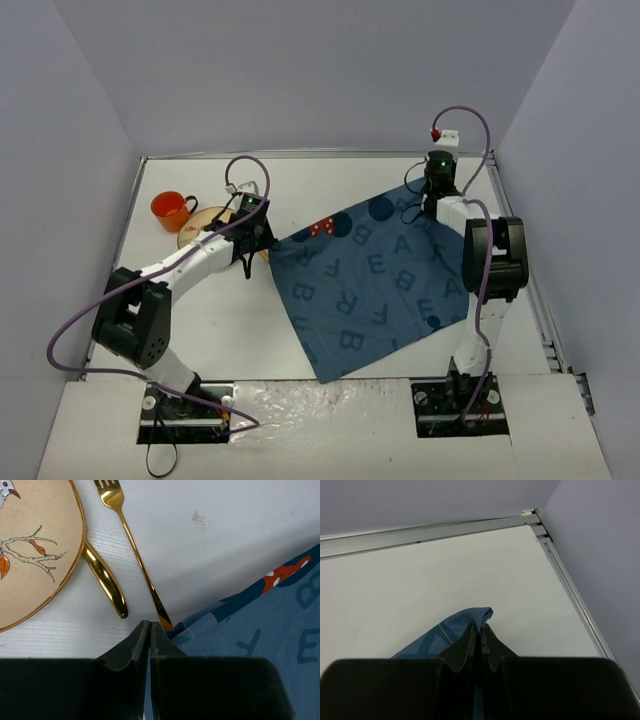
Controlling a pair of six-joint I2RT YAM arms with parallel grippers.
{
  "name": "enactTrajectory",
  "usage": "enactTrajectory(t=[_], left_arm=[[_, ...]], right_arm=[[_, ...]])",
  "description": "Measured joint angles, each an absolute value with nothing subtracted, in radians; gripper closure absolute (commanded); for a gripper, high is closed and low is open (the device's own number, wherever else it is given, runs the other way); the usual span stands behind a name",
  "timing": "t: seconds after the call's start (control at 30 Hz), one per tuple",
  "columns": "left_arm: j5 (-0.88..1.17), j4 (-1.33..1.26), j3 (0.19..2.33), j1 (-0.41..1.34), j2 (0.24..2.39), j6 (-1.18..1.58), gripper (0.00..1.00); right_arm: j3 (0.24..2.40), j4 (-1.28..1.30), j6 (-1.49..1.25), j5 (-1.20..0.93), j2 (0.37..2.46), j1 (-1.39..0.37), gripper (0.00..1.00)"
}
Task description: Set the dinner table for one person
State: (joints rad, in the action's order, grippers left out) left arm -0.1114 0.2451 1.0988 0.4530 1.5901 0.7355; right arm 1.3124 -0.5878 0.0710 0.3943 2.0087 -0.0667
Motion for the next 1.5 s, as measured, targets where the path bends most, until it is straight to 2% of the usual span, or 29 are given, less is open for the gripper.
enactTrajectory(t=[0.47,0.53,0.57,0.67,0.73,0.9,1.03,1.1,1.13,1.2,1.33,1.5], left_arm=[[-0.096,0.209,1.069,0.46,1.59,0.825,1.0],[-0.095,0.201,1.069,0.462,1.593,0.83,1.0],[-0.094,0.198,1.069,0.463,1.597,0.833,0.98],[-0.093,0.192,1.069,0.463,1.614,0.84,0.89],[-0.092,0.191,1.069,0.463,1.627,0.844,0.79],[-0.085,0.192,1.069,0.463,1.655,0.846,0.62],[-0.084,0.204,1.081,0.467,1.654,0.836,0.42],[-0.087,0.218,1.096,0.47,1.645,0.823,0.36],[-0.09,0.229,1.103,0.473,1.635,0.814,0.28],[-0.102,0.254,1.119,0.484,1.604,0.795,0.18],[-0.13,0.293,1.144,0.524,1.519,0.744,0.13],[-0.14,0.316,1.141,0.595,1.434,0.687,0.13]], right_arm=[[1.64,-0.608,0.177,0.23,2.27,-0.041,0.99],[1.678,-0.604,0.183,0.211,2.297,-0.041,0.96],[1.698,-0.599,0.185,0.203,2.311,-0.041,0.91],[1.746,-0.584,0.192,0.183,2.349,-0.041,0.66],[1.778,-0.572,0.201,0.175,2.374,-0.04,0.5],[1.813,-0.531,0.225,0.174,2.398,-0.038,0.37],[1.805,-0.494,0.221,0.179,2.379,-0.038,0.2],[1.788,-0.459,0.201,0.179,2.344,-0.036,0.18],[1.776,-0.437,0.185,0.18,2.319,-0.035,0.17],[1.742,-0.392,0.143,0.185,2.25,-0.031,0.16],[1.642,-0.323,0.034,0.191,2.072,-0.016,0.16],[1.386,-0.29,-0.138,0.118,1.829,0.059,0.19]])
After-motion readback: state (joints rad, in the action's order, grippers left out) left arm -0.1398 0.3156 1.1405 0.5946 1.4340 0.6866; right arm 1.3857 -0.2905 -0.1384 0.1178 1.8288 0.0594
